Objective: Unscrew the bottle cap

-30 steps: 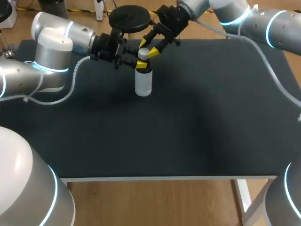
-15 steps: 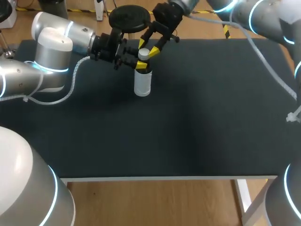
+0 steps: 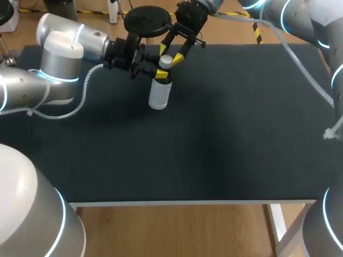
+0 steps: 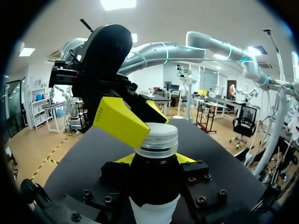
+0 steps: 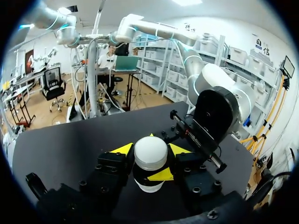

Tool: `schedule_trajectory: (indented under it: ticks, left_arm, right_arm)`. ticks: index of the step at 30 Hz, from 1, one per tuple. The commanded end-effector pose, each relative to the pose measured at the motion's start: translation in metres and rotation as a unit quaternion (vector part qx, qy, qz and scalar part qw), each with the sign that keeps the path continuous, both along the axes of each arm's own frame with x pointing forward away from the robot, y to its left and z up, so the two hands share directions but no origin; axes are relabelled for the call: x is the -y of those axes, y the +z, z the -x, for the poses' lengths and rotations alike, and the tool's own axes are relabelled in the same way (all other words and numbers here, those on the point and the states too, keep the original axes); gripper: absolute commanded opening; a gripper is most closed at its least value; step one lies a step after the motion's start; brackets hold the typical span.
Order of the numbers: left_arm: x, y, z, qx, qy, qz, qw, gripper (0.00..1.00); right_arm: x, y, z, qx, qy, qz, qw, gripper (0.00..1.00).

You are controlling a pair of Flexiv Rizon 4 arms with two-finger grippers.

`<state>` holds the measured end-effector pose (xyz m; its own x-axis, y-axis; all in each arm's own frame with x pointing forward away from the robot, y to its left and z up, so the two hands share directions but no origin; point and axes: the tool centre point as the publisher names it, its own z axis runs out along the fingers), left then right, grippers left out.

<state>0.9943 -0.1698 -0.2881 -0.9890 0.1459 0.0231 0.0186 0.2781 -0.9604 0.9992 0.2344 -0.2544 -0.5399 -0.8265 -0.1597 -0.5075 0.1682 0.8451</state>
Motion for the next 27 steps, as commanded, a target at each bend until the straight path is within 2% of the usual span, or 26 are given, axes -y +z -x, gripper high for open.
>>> schedule_trajectory:
  ticks: [1,5,12,19,22,23,25,26,27]
  left_arm:
    - [-0.002,-0.001,-0.002,-0.001,-0.002,0.001,1.0,0.0]
    - [-0.002,-0.001,-0.002,-0.001,-0.002,0.001,1.0,0.0]
    - [-0.002,-0.001,-0.002,-0.001,-0.002,0.001,1.0,0.0]
    - [-0.002,-0.001,-0.002,-0.001,-0.002,0.001,1.0,0.0]
    - [-0.002,-0.001,-0.002,-0.001,-0.002,0.001,1.0,0.0]
    - [-0.002,-0.001,-0.002,-0.001,-0.002,0.001,1.0,0.0]
    - [-0.002,-0.001,-0.002,-0.001,-0.002,0.001,1.0,0.0]
    - [-0.002,-0.001,-0.002,-0.001,-0.002,0.001,1.0,0.0]
    - [-0.002,-0.001,-0.002,-0.001,-0.002,0.001,1.0,0.0]
  right_arm:
    - [0.001,0.004,-0.007,-0.054,0.332,0.194,0.922,0.0]
    - [-0.001,0.007,-0.008,-0.046,0.367,0.207,0.906,0.0]
    - [-0.004,0.012,-0.01,-0.041,0.401,0.229,0.886,0.0]
    - [-0.009,0.016,-0.01,-0.043,0.423,0.24,0.873,0.0]
    - [-0.008,0.017,-0.009,-0.043,0.421,0.239,0.874,0.0]
    - [-0.007,0.018,-0.009,-0.043,0.414,0.236,0.878,0.16]
    - [-0.004,0.02,-0.011,-0.043,0.401,0.235,0.885,0.82]
    - [-0.001,0.021,-0.012,-0.045,0.394,0.232,0.888,1.0]
    - [0.002,0.022,-0.013,-0.044,0.384,0.232,0.893,1.0]
